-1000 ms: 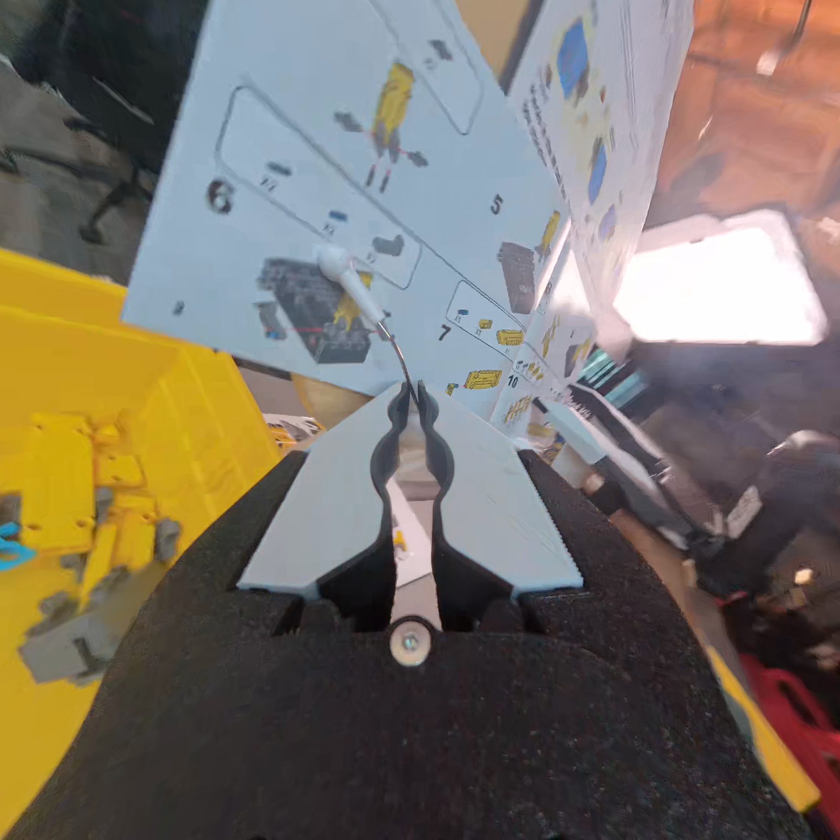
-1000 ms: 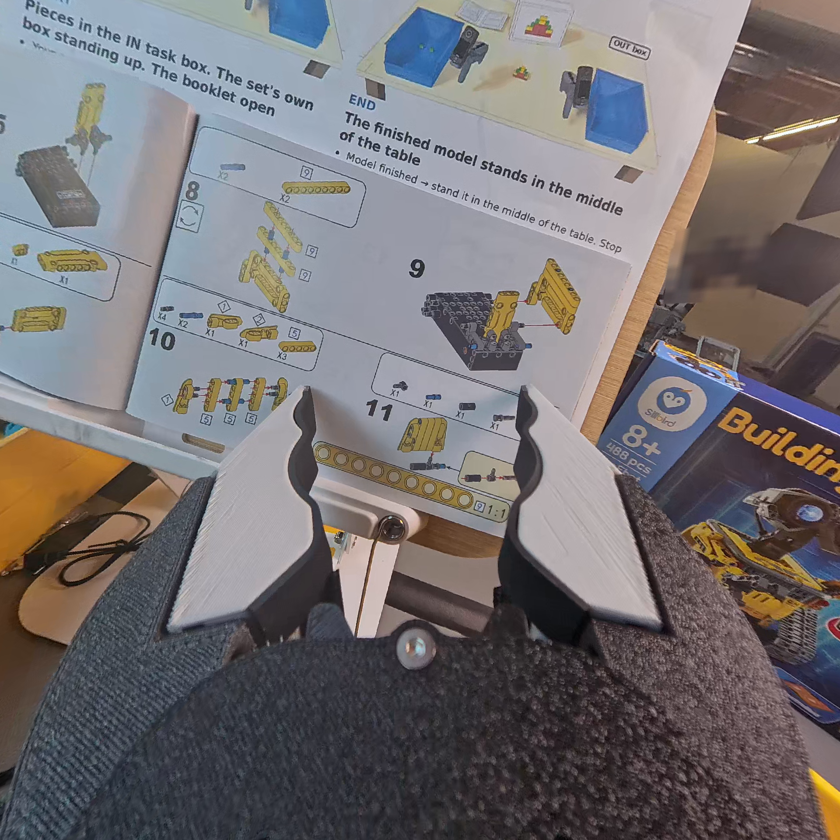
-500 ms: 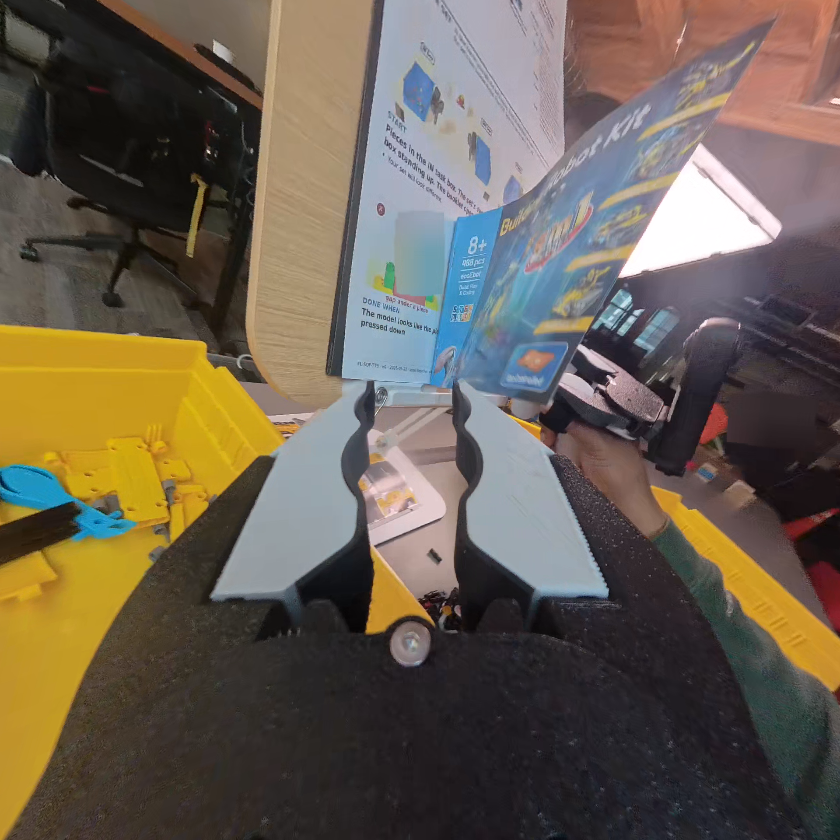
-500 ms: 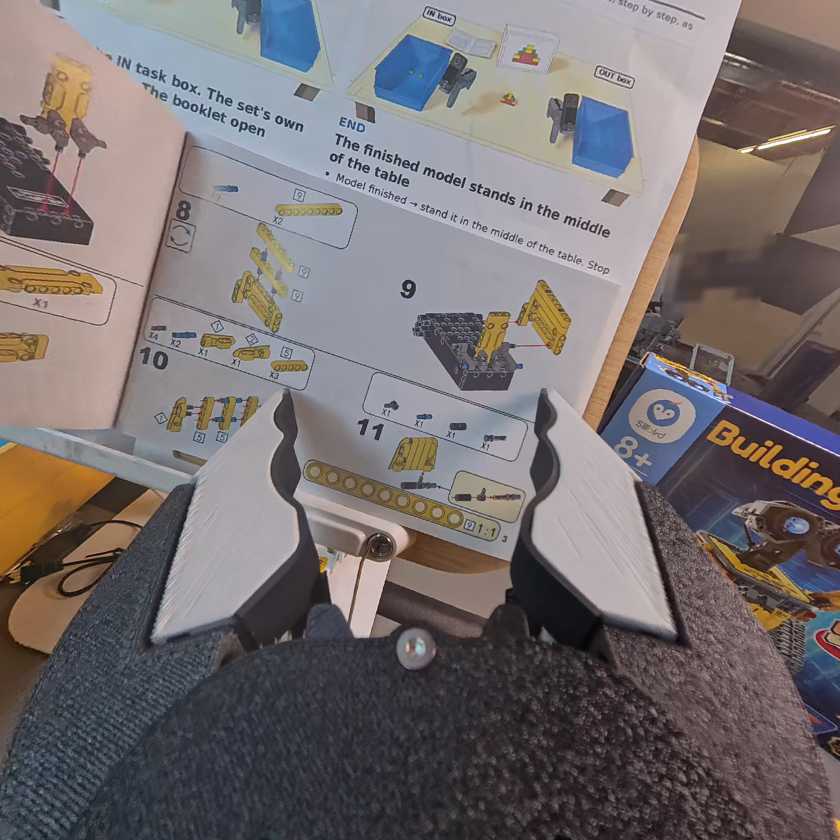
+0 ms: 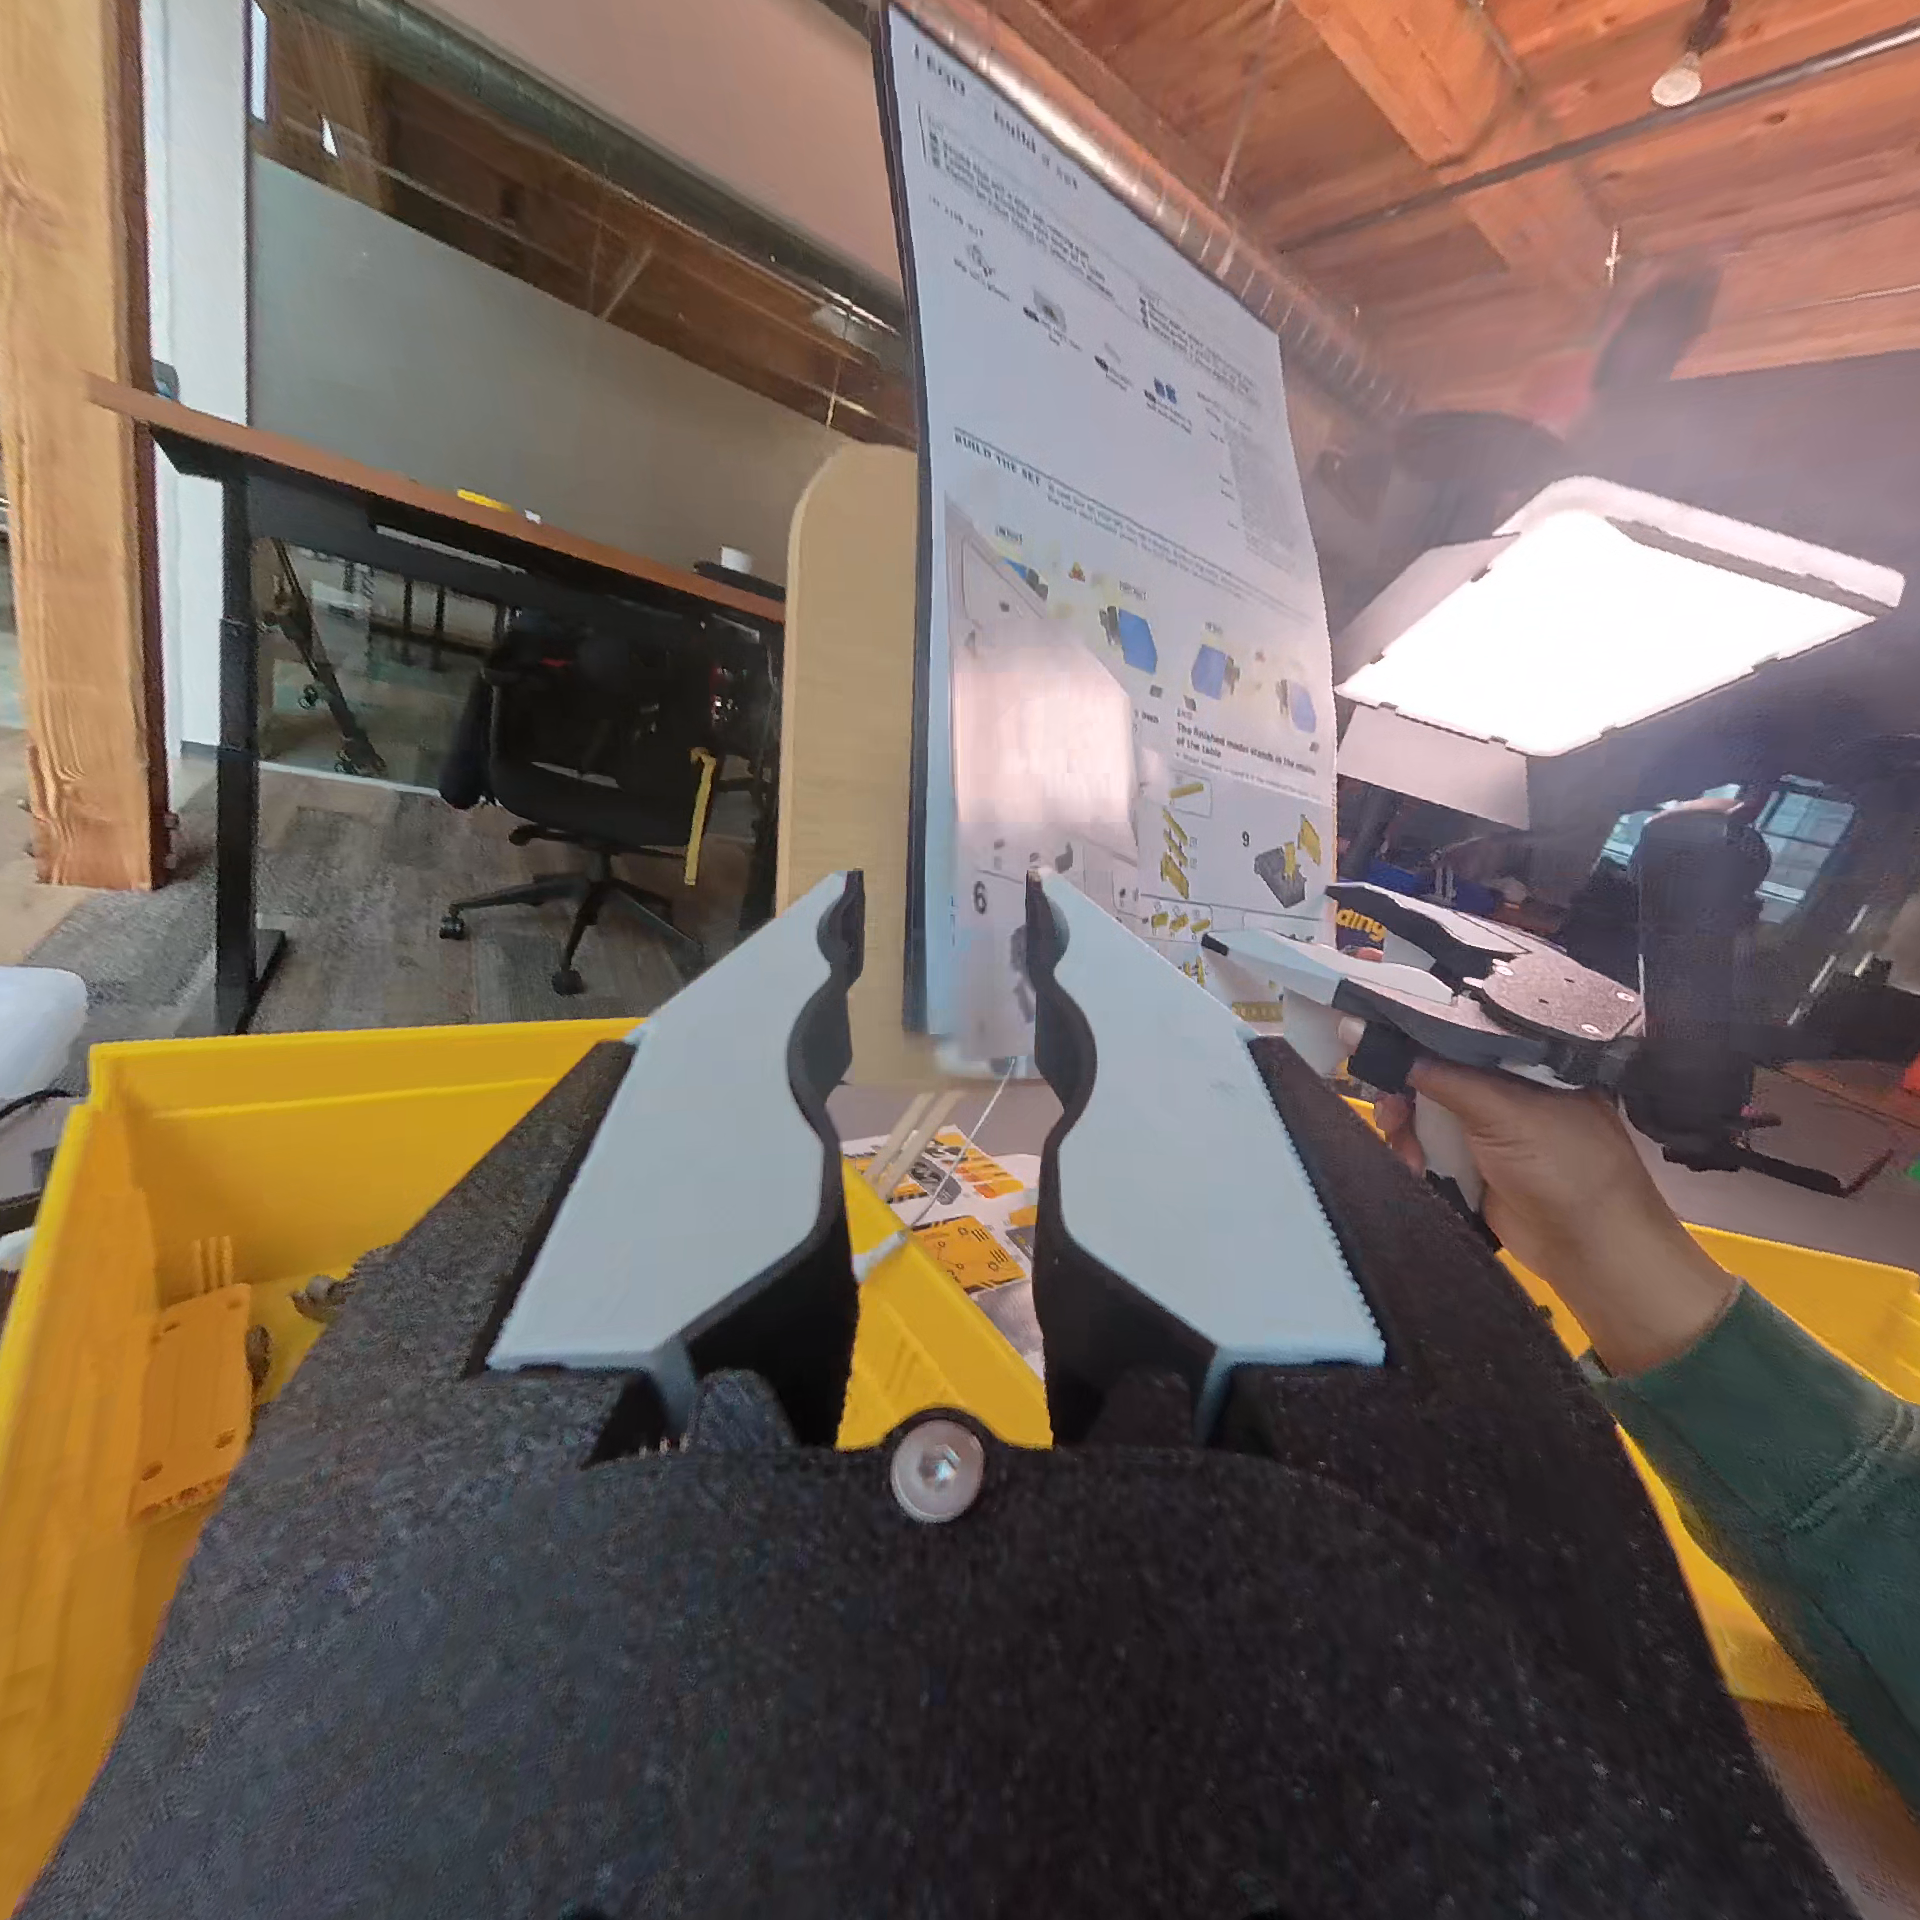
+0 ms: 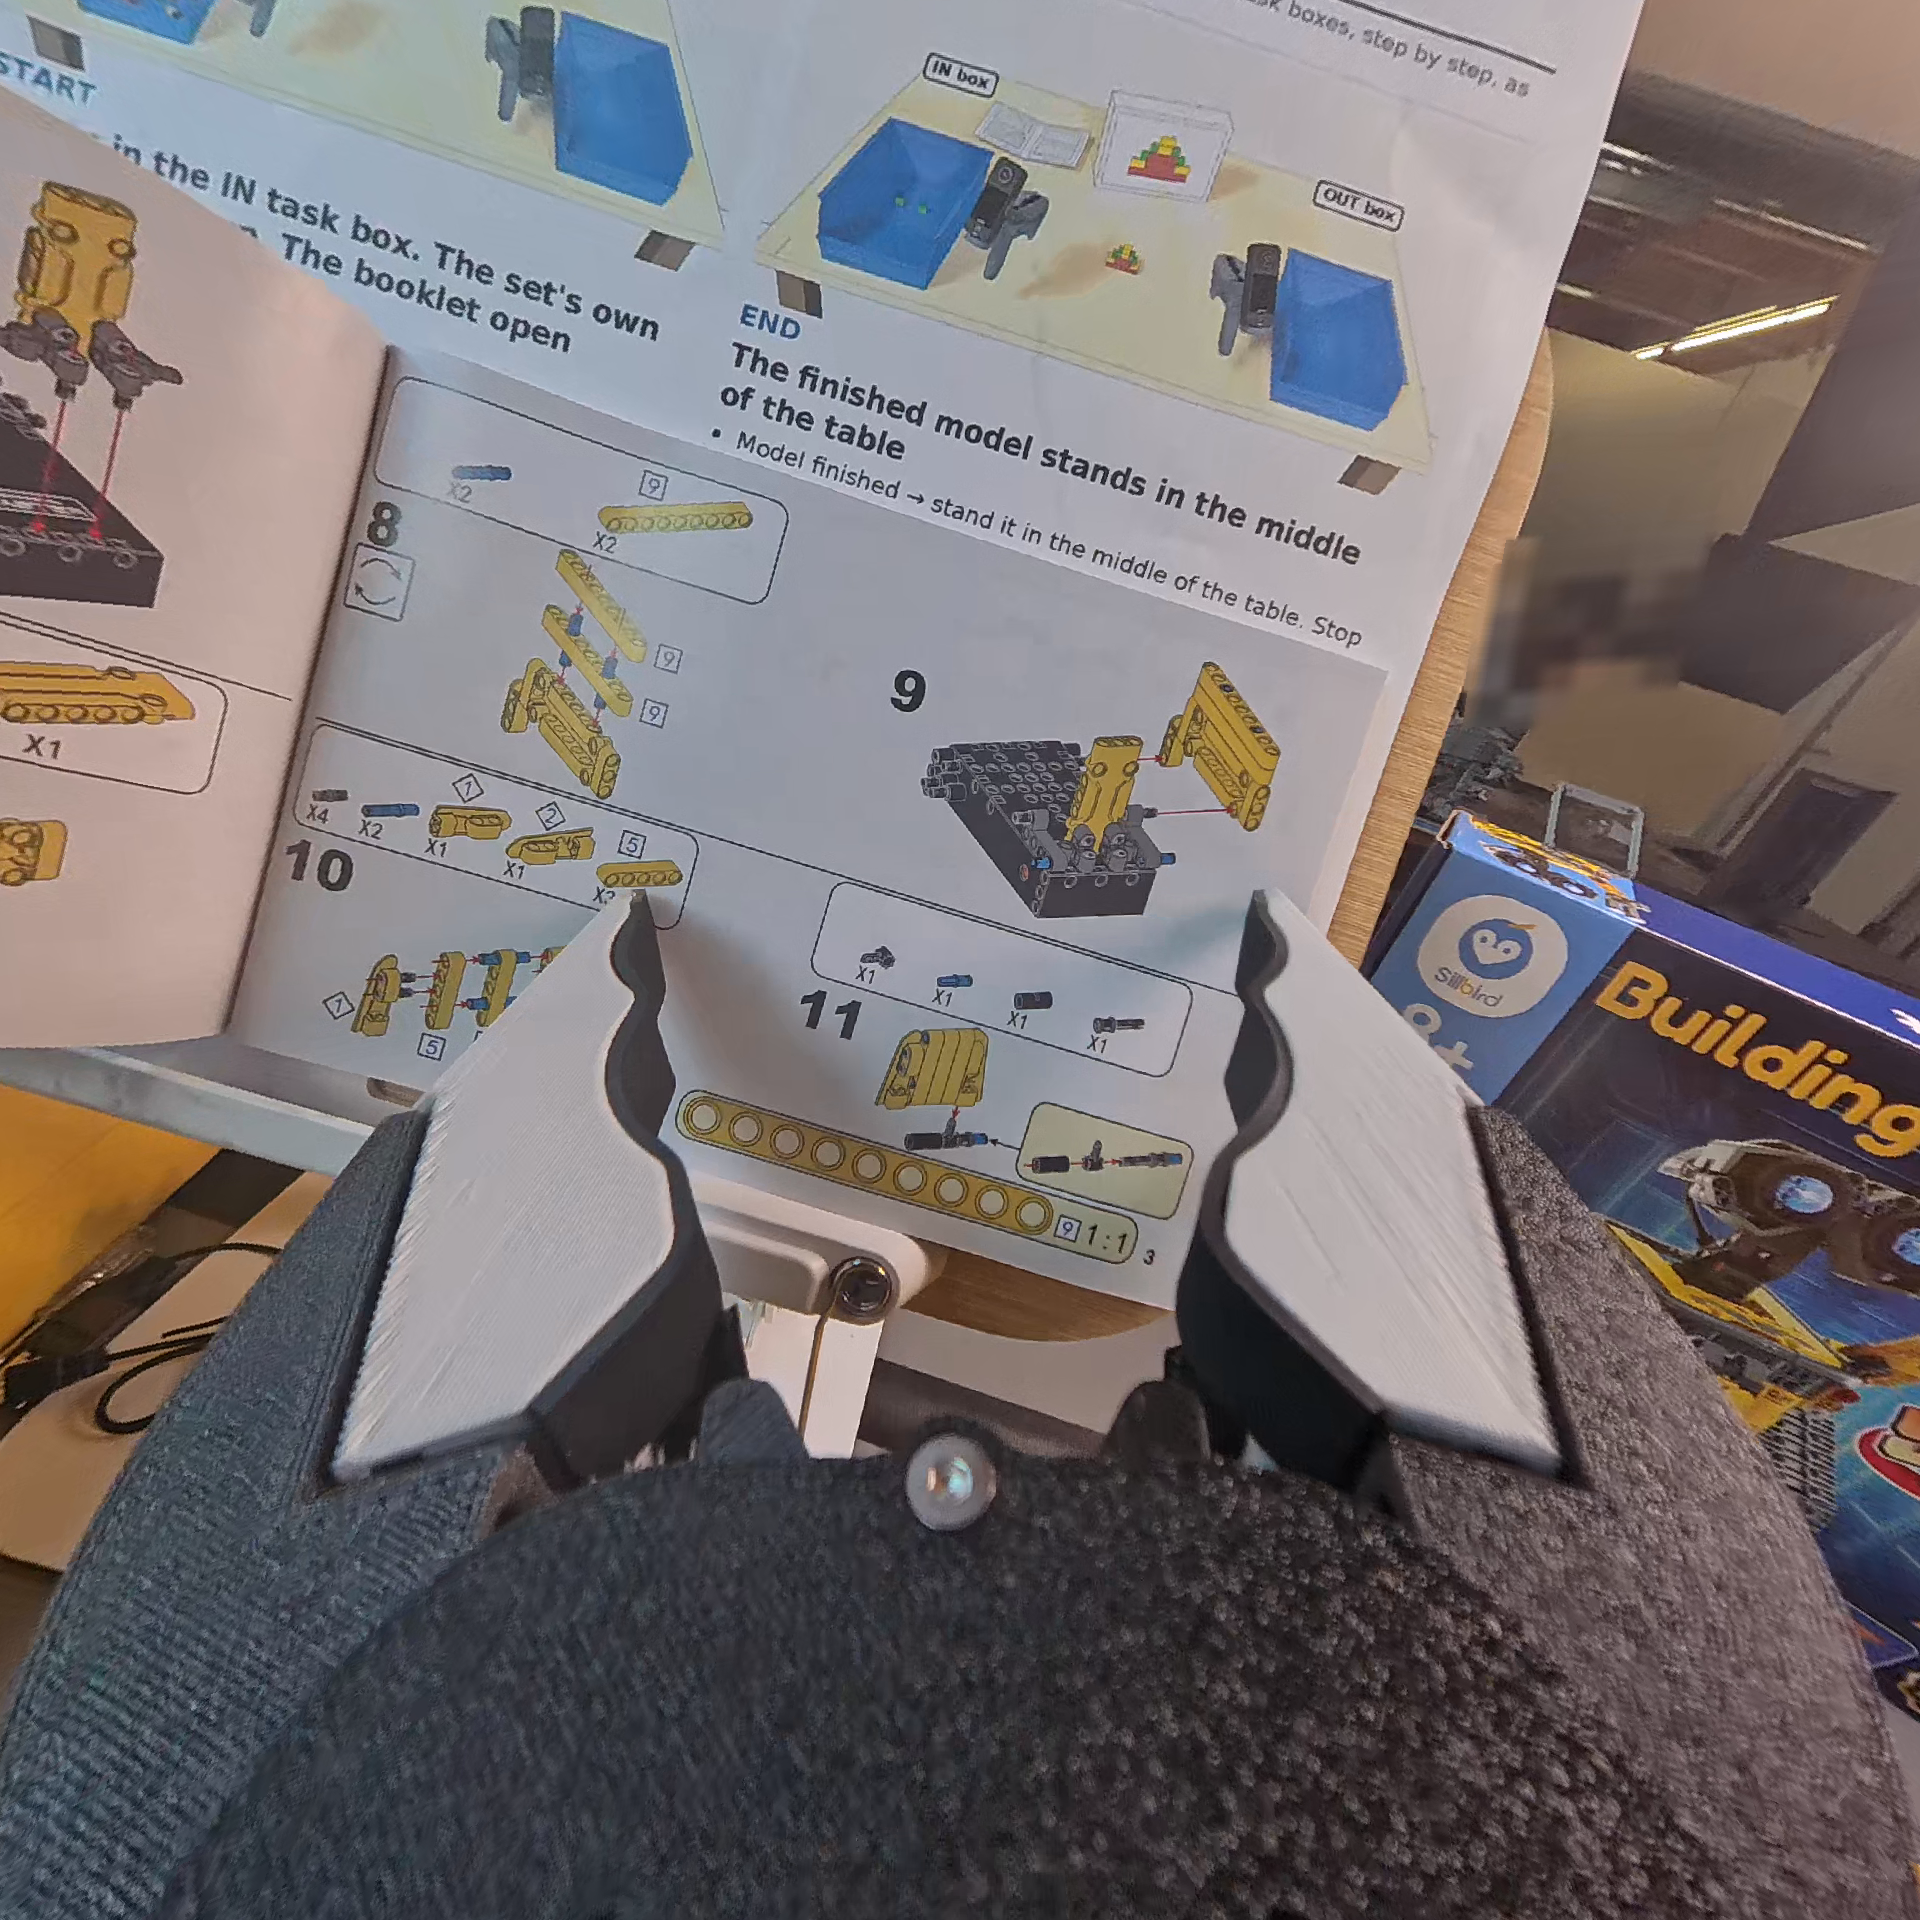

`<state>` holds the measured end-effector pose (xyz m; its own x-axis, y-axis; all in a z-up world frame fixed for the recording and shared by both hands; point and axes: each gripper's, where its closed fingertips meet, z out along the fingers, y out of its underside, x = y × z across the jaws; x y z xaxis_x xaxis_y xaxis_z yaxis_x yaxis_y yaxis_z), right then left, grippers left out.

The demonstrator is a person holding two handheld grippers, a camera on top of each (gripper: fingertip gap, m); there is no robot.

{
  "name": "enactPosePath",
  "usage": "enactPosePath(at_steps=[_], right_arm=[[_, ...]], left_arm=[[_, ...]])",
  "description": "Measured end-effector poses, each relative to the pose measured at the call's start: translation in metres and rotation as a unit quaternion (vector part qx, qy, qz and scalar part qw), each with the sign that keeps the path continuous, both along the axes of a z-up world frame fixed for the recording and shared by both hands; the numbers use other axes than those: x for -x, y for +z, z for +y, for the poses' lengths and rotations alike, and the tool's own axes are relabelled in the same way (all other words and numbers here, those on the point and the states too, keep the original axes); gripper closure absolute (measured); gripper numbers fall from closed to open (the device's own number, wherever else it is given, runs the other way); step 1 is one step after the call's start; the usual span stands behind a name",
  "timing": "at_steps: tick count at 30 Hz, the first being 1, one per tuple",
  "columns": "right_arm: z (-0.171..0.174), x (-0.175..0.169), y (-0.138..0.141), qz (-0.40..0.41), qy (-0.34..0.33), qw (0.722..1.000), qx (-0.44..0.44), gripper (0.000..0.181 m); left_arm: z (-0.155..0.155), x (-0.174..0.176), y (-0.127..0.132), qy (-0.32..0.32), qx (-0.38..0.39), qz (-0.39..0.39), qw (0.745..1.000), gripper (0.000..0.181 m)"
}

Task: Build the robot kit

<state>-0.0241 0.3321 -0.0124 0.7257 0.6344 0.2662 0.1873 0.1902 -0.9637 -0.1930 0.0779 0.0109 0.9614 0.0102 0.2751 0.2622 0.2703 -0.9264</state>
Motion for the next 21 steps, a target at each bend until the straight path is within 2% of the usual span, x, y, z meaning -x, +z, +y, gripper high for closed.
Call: enactPosePath(at_steps=[6, 8, 10, 13, 17, 20, 21], right_arm=[[0.000, 0.010, -0.002, -0.014, 0.019, 1.000, 0.012, 0.057], [0.001, 0.009, -0.001, -0.017, 0.019, 1.000, 0.013, 0.060], [0.002, 0.006, -0.001, -0.015, 0.014, 1.000, 0.008, 0.066], [0.000, 0.006, -0.001, -0.008, 0.020, 1.000, -0.001, 0.088], [-0.003, 0.005, -0.002, -0.006, 0.033, 0.999, -0.018, 0.107], [0.001, -0.004, 0.003, 0.006, 0.034, 0.999, -0.018, 0.132], [0.003, -0.007, 0.007, 0.015, 0.037, 0.999, -0.018, 0.125]], left_arm=[[0.002, -0.002, -0.002, -0.011, 0.005, 0.003, 1.000, 0.151], [0.008, -0.010, -0.009, -0.027, 0.018, 0.009, 0.999, 0.151], [0.013, -0.018, -0.014, -0.039, 0.027, 0.017, 0.999, 0.150], [0.020, -0.028, -0.024, -0.061, 0.042, 0.019, 0.997, 0.150], [0.025, -0.037, -0.033, -0.076, 0.054, 0.028, 0.995, 0.150], [0.025, -0.040, -0.035, -0.077, 0.059, 0.037, 0.995, 0.150], [0.025, -0.040, -0.036, -0.076, 0.060, 0.040, 0.994, 0.150]])
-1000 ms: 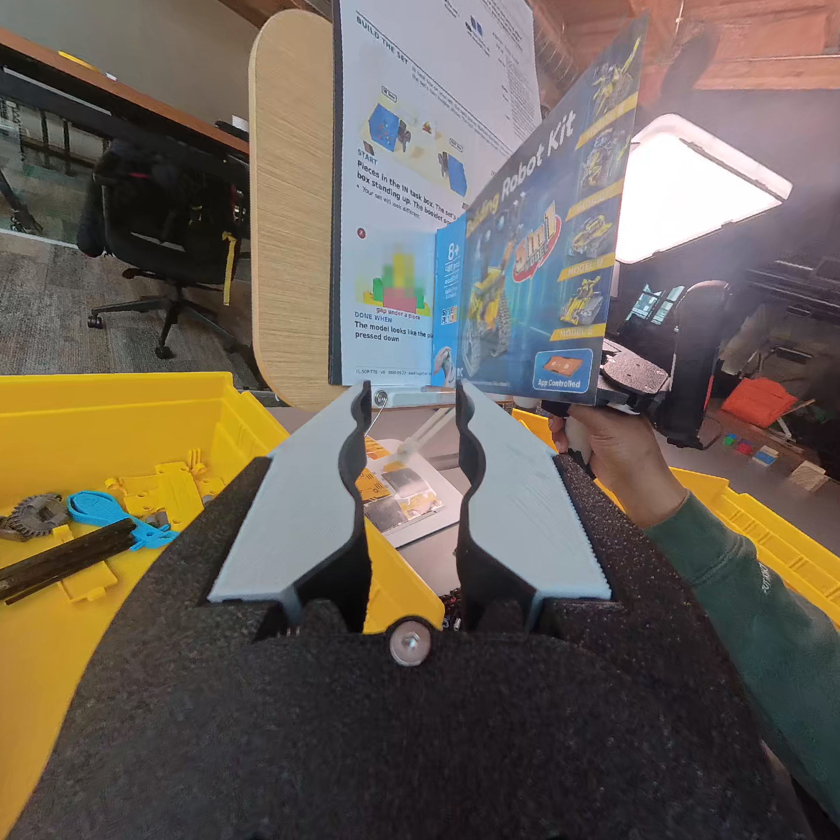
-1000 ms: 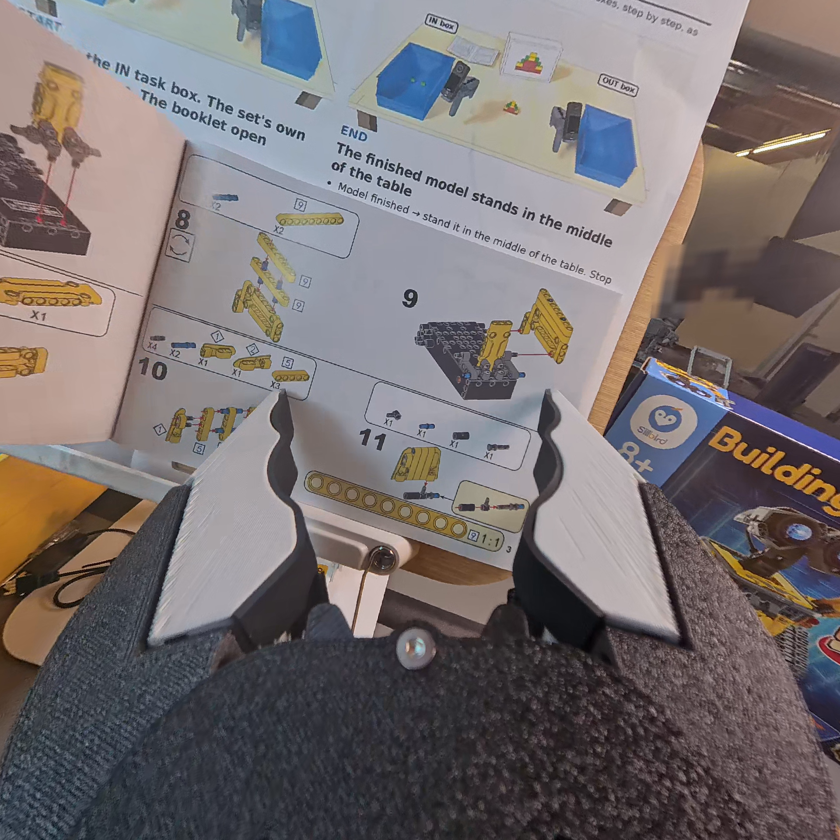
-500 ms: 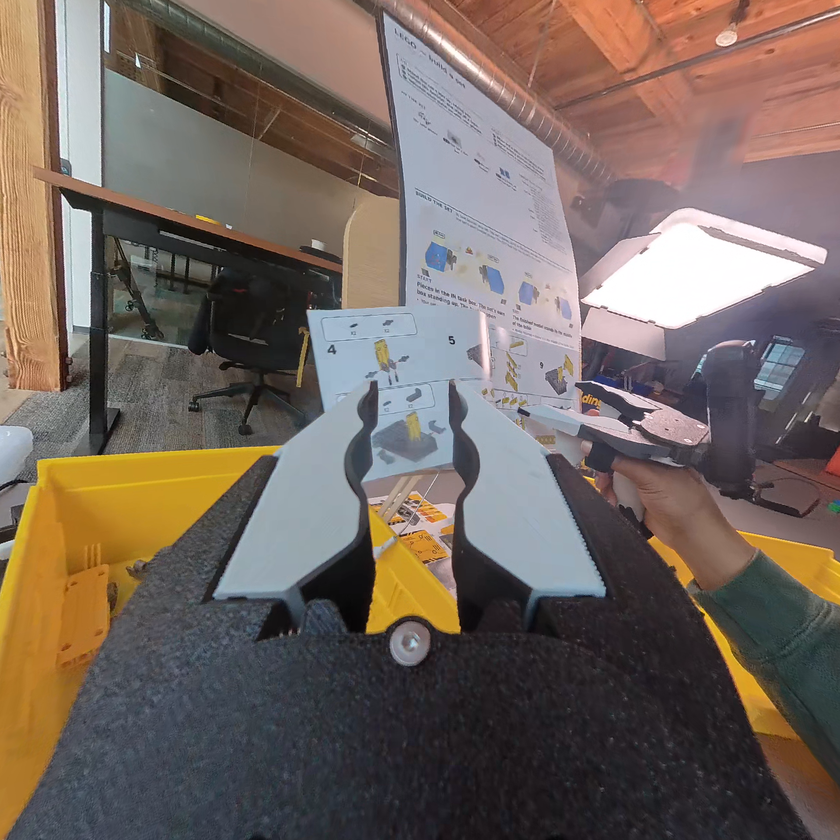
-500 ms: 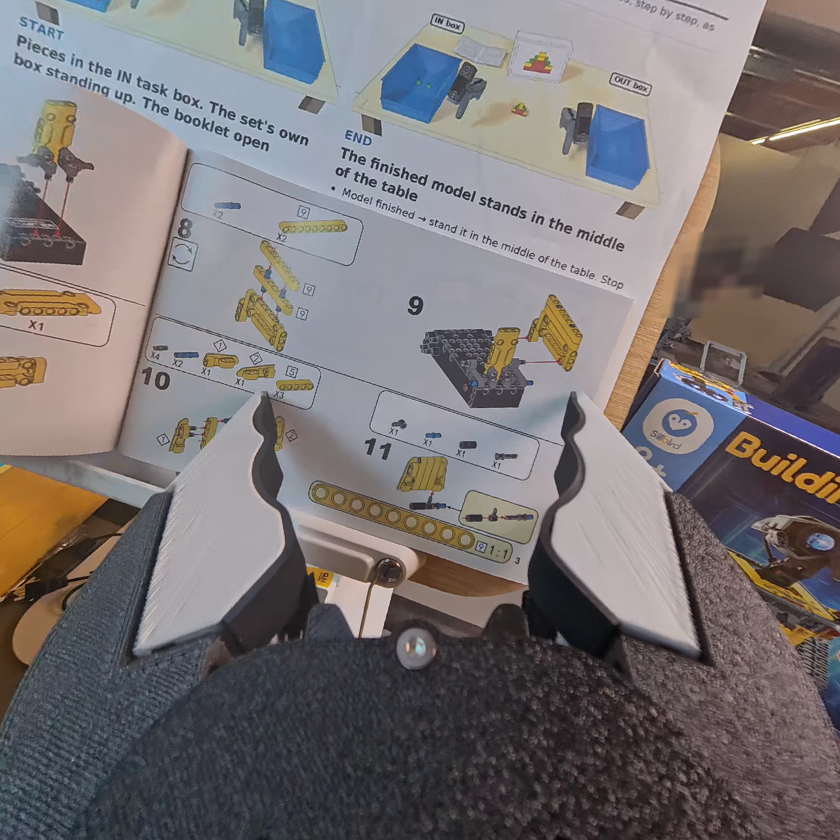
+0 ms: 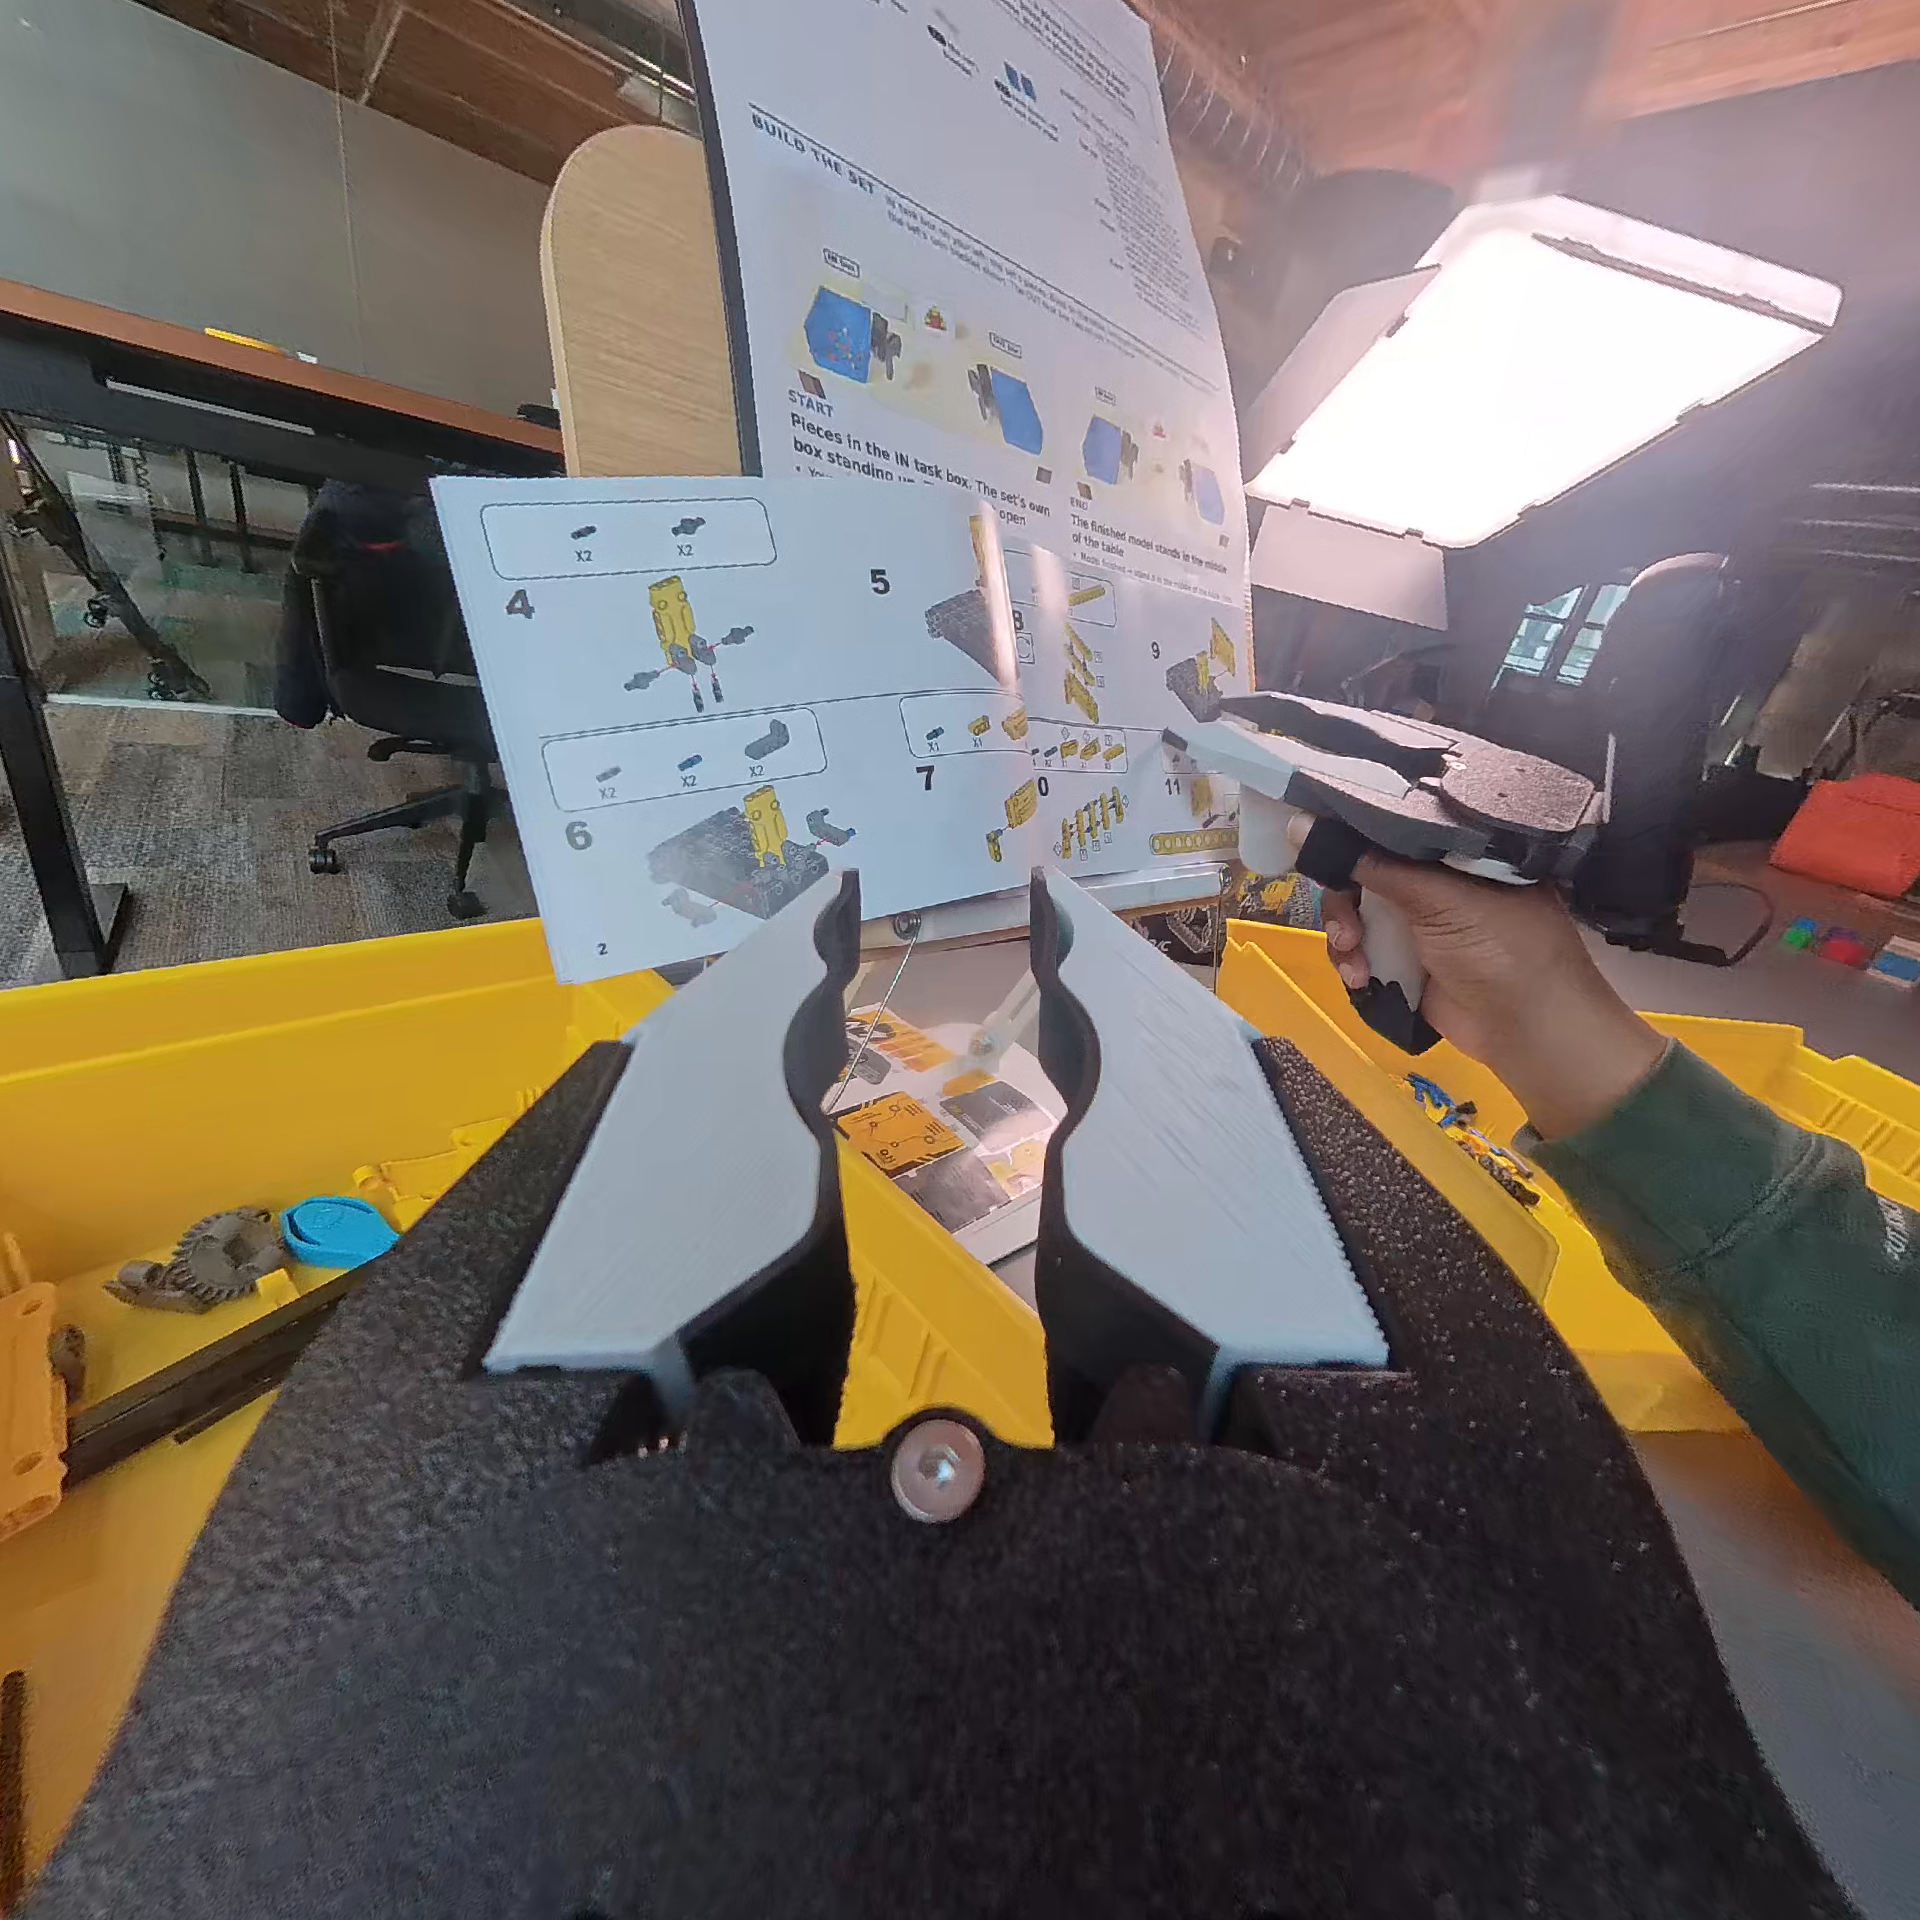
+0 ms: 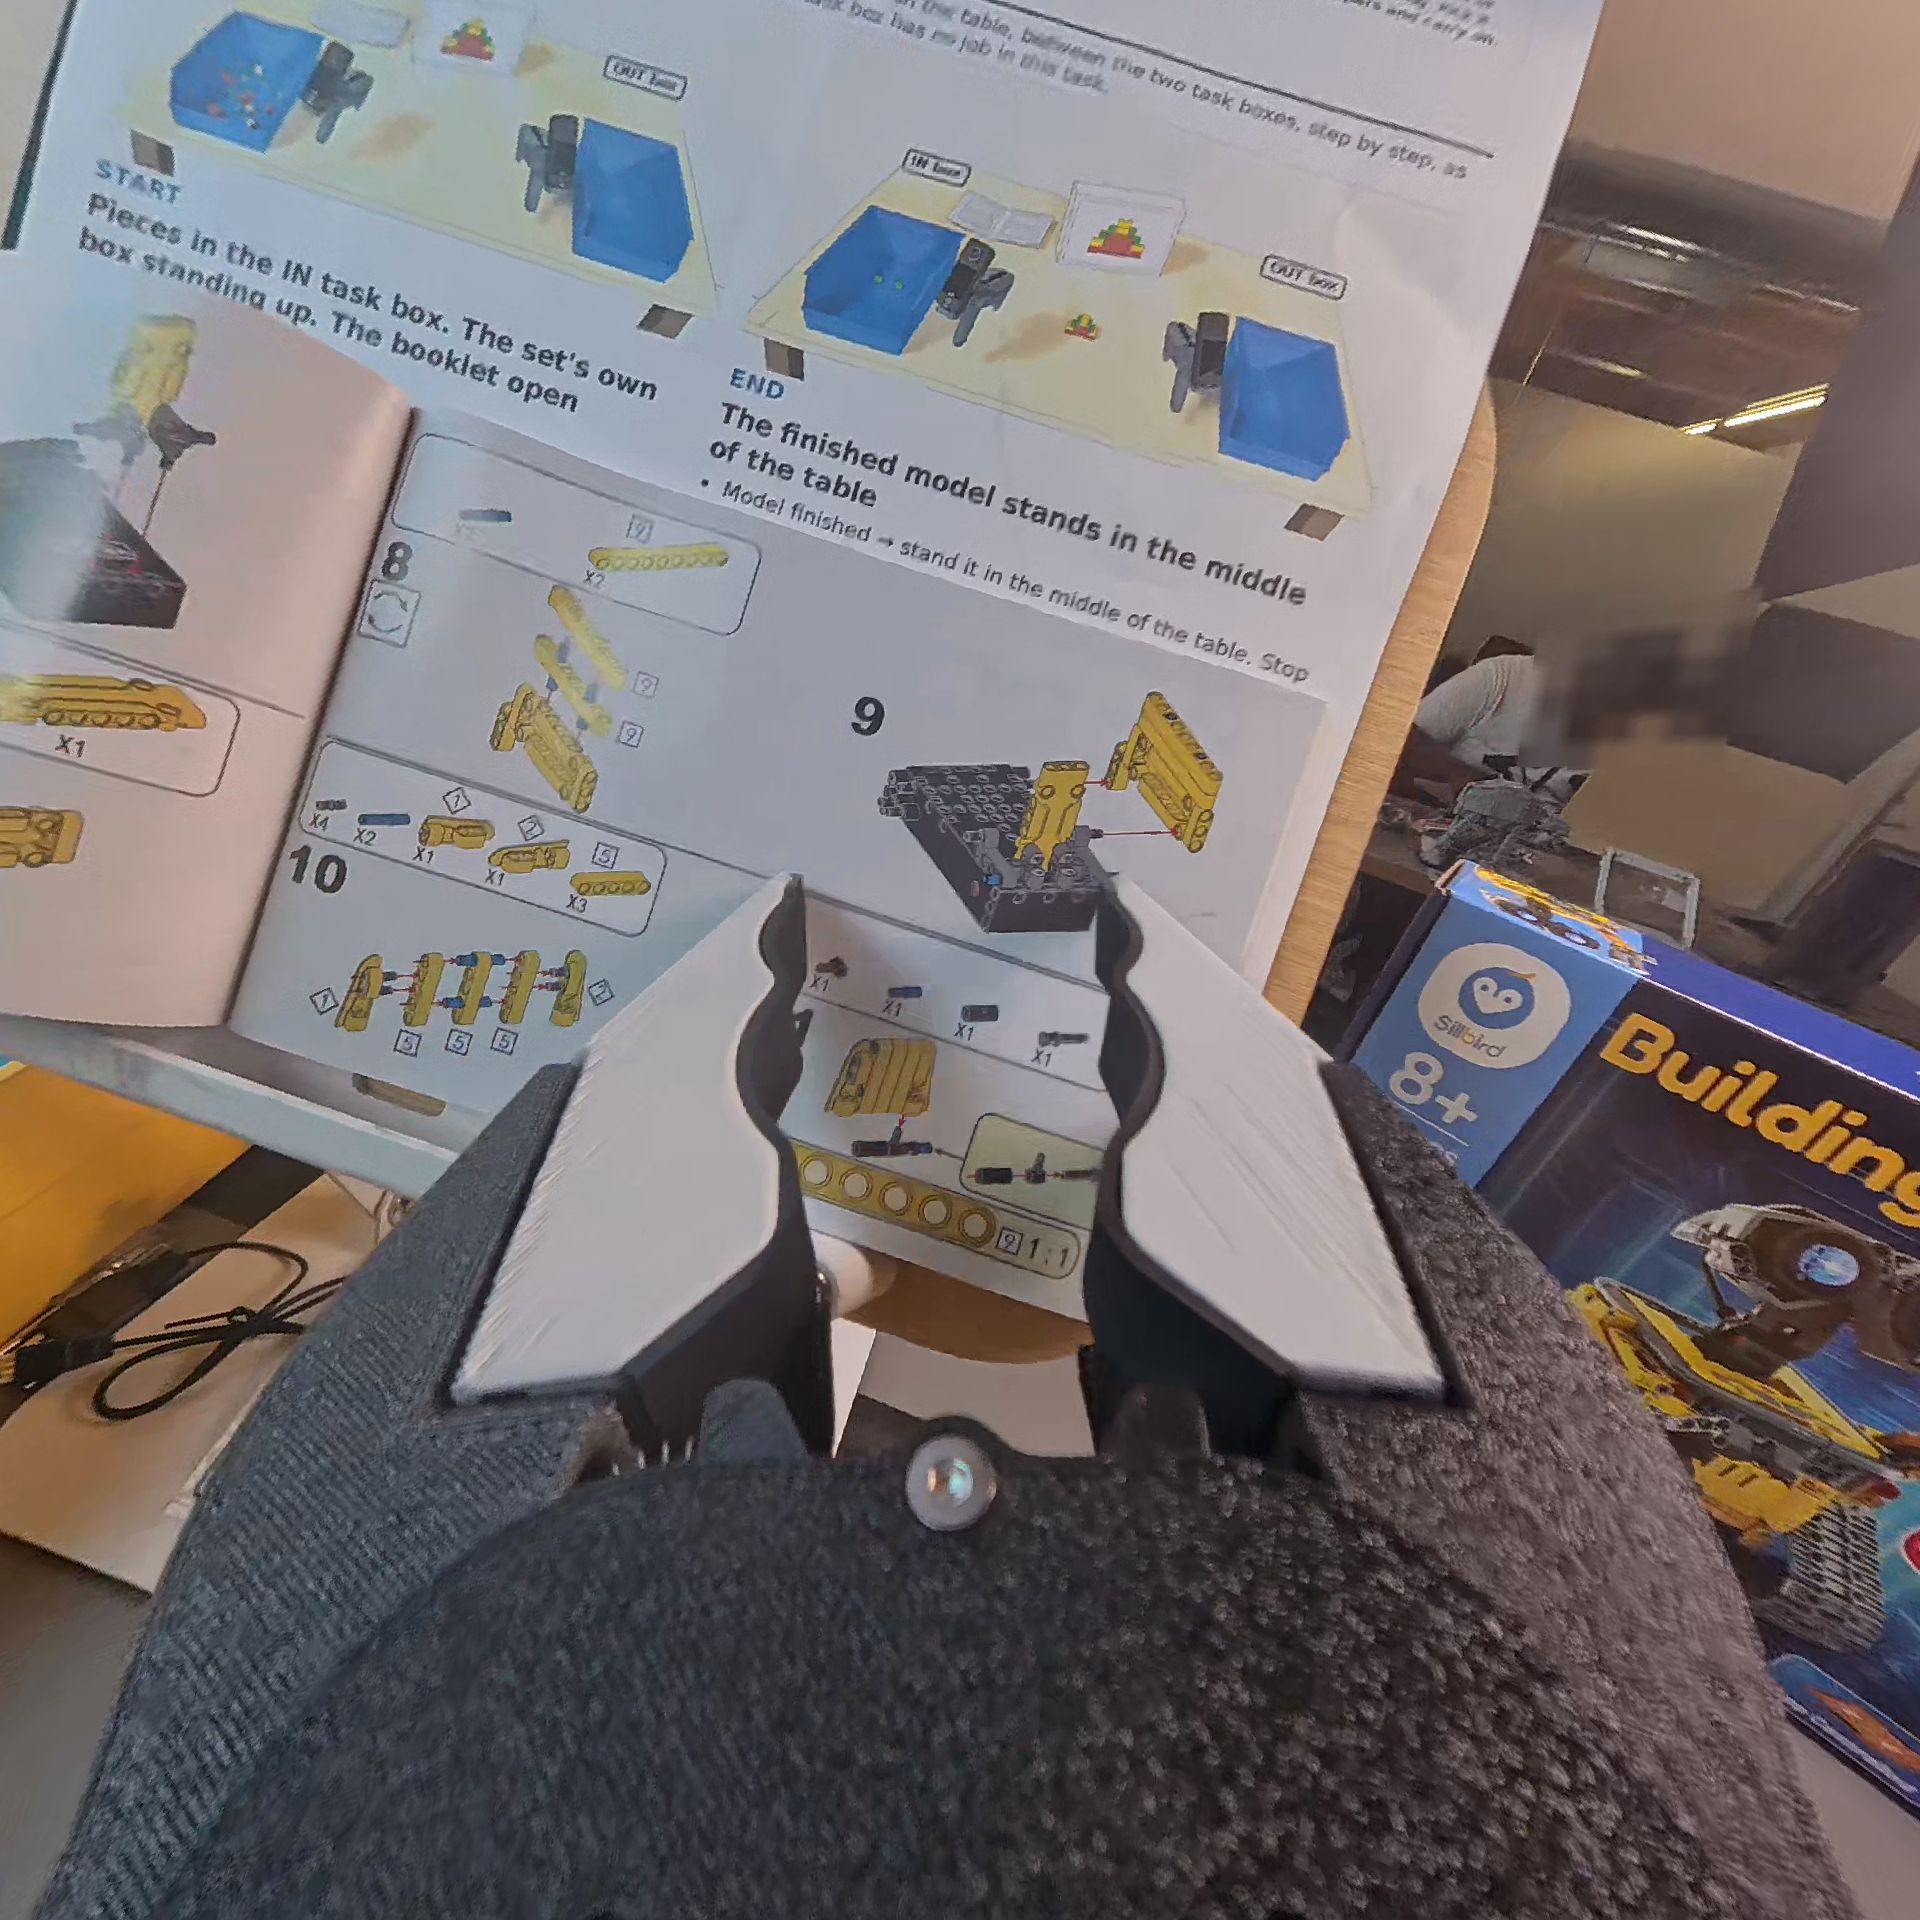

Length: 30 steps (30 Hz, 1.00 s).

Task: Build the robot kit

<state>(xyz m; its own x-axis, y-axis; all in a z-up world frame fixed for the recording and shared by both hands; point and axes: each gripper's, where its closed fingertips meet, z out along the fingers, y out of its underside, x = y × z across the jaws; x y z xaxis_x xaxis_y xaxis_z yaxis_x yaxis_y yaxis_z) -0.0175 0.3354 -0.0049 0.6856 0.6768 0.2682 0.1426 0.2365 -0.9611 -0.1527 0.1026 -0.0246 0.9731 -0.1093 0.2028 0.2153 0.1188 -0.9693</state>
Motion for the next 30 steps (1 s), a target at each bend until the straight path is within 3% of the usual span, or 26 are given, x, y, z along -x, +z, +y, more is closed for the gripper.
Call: enactPosePath(at_steps=[2, 5, 9, 14, 21, 25, 30], right_arm=[[0.007, -0.003, 0.010, 0.006, 0.002, 1.000, 0.009, 0.103], [0.017, 0.000, 0.022, -0.031, 0.002, 1.000, 0.000, 0.092], [0.024, 0.006, 0.023, -0.090, 0.002, 0.996, -0.004, 0.094], [0.022, 0.005, 0.021, -0.080, 0.003, 0.997, -0.005, 0.099], [0.023, 0.000, 0.019, -0.111, 0.006, 0.994, 0.001, 0.120], [0.029, -0.003, 0.035, -0.120, 0.009, 0.993, -0.009, 0.096], [0.030, 0.004, 0.031, -0.152, 0.024, 0.988, -0.007, 0.097]], left_arm=[[-0.001, 0.001, 0.000, 0.003, 0.000, 0.006, 1.000, 0.150], [0.000, 0.004, -0.003, 0.004, 0.005, 0.009, 1.000, 0.150], [0.002, 0.007, -0.008, 0.000, 0.012, 0.005, 1.000, 0.150], [0.002, 0.004, -0.007, -0.007, 0.012, 0.007, 1.000, 0.150], [0.001, -0.003, -0.004, -0.016, 0.010, 0.021, 1.000, 0.151], [0.000, -0.002, -0.003, -0.016, 0.009, 0.022, 1.000, 0.150], [-0.001, 0.001, -0.002, -0.015, 0.008, 0.023, 1.000, 0.151]])
